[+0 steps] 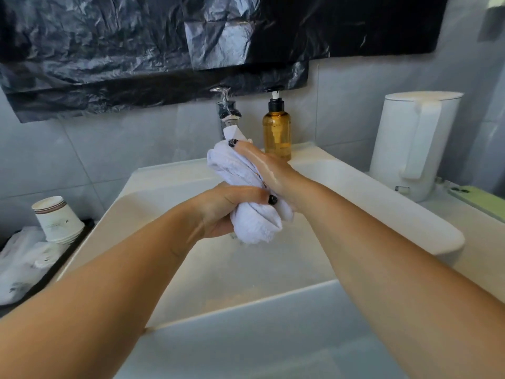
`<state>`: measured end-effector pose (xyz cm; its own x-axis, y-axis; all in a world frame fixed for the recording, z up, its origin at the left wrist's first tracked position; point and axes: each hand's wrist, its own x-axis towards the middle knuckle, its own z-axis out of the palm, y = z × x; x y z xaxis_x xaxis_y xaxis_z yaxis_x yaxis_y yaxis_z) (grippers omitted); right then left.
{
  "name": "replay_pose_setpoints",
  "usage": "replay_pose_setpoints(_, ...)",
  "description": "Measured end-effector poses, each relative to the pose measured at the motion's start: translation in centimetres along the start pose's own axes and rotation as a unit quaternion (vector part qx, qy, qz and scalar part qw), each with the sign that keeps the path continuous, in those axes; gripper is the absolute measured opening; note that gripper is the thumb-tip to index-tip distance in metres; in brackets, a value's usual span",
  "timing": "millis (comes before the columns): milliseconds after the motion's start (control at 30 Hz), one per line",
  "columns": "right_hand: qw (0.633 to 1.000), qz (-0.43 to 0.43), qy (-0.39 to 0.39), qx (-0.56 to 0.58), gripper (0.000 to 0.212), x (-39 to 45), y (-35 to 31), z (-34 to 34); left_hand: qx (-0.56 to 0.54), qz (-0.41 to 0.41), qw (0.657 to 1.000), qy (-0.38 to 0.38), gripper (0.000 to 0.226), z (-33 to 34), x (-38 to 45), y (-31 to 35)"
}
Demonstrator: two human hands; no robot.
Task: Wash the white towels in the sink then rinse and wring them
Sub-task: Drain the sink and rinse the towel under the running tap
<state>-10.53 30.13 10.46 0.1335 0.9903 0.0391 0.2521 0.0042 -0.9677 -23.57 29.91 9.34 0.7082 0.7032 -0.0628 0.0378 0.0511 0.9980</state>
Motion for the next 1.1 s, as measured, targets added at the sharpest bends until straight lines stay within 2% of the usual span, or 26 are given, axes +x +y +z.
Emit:
replay_pose_setpoints(67, 0.998, 0.041, -0.023, -0.028, 0.117, -0.6, -0.1, -0.3, 0.026, -0.003, 1.0, 0.009, 0.041, 0.0, 0.0, -0.2)
replay_pose_setpoints(133, 0.998, 0.019, -0.067, 0.007, 0.095, -0.8, -0.3, -0.5, 0.032, 0.014, 0.999, 0.011, 0.04, 0.5, 0.1, -0.2)
replay_pose_setpoints(200, 0.994, -0.045, -0.064, 0.082, 0.066, -1.2, -0.9, -0.8, 0.035, 0.045, 0.998, 0.003, 0.034, 1.1, 0.3, -0.2)
replay_pose_setpoints(267, 0.991, -0.101, -0.028, 0.089, 0.055, -1.7, -1.2, -1.1, 0.036, 0.06, 0.998, -0.001, 0.029, 1.5, 0.3, -0.1)
replay_pose_setpoints(333, 0.987, -0.129, -0.037, 0.089, 0.046, -2.1, -1.1, -0.9, 0.043, 0.054, 0.998, -0.002, 0.026, 1.6, 0.3, -0.1)
replay_pose_setpoints(533, 0.984, -0.105, -0.062, 0.13, 0.019, -3.0, -1.2, -1.0, 0.115, 0.049, 0.991, 0.052, 0.012, 2.5, 0.1, -0.7)
replay_pose_setpoints(667, 0.984, -0.102, -0.052, 0.139, 0.025, -2.8, -1.3, -0.9, 0.147, 0.067, 0.982, 0.099, 0.01, 2.9, 0.4, -0.9)
replay_pose_setpoints(800, 0.989, -0.114, 0.001, 0.095, 0.017, -2.7, -1.7, -0.8, 0.167, 0.098, 0.974, 0.118, 0.006, 3.7, 0.2, -0.9)
replay_pose_setpoints(933, 0.99, -0.111, 0.035, 0.073, 0.018, -2.5, -2.1, -0.8, 0.172, 0.106, 0.971, 0.13, 0.004, 4.0, 0.2, -0.8)
replay_pose_setpoints(1100, 0.988, -0.098, 0.062, 0.1, 0.02, -2.4, -2.0, -0.6, 0.215, 0.103, 0.961, 0.141, 0.021, 3.4, 0.5, -0.6)
